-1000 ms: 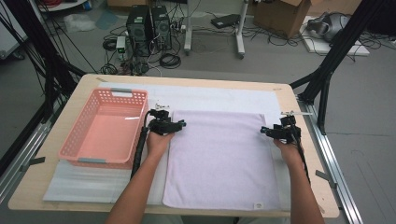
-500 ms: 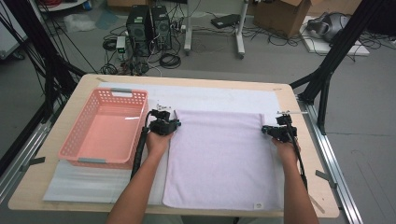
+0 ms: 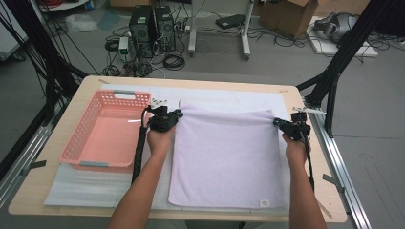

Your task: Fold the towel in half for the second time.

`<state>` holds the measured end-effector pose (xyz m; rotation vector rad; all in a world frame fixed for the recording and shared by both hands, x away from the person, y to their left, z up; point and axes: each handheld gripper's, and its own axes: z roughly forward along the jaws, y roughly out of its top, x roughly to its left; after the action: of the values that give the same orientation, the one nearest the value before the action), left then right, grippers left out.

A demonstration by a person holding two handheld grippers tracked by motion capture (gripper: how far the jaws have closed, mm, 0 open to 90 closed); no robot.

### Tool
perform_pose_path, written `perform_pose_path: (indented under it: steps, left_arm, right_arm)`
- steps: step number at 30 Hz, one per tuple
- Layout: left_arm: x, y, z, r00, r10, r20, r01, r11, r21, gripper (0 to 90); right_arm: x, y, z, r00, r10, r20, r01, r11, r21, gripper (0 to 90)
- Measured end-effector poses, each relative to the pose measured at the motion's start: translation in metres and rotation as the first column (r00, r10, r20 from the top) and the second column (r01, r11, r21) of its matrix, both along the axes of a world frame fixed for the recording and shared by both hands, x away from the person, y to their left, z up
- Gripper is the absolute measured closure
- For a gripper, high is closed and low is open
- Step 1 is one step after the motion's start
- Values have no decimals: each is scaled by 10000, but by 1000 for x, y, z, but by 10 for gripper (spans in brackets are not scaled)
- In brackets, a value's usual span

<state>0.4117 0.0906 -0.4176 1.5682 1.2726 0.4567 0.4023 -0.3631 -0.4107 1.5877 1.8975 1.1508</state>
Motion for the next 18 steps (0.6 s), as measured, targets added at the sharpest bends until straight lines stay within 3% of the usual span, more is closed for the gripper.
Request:
perform_pose_path:
  steps: [3, 9, 12, 13, 18]
  left_arm:
    - [-6, 0, 1, 9989, -438, -143, 440, 9990, 124, 856]
    - [-20, 5, 8, 9972, -680, -327, 674, 9975, -192, 855]
    - [-26, 7, 8, 9963, -803, -299, 800, 9967, -137, 854]
    - [-32, 7, 11, 9936, -1091, -299, 1096, 9939, 152, 853]
    - [-50, 8, 14, 9887, -1495, -88, 1497, 9884, 255, 853]
  right_arm:
    - [-4, 1, 2, 9997, 223, -20, -223, 9997, -29, 869]
    - [-19, 1, 3, 9988, 497, 25, -497, 9986, 153, 868]
    - [-26, -1, 4, 9980, 625, 101, -627, 9977, 250, 868]
    - [-34, -2, 6, 9971, 736, 197, -741, 9969, 258, 867]
    - [-53, -4, 9, 9951, 960, 252, -967, 9950, 268, 867]
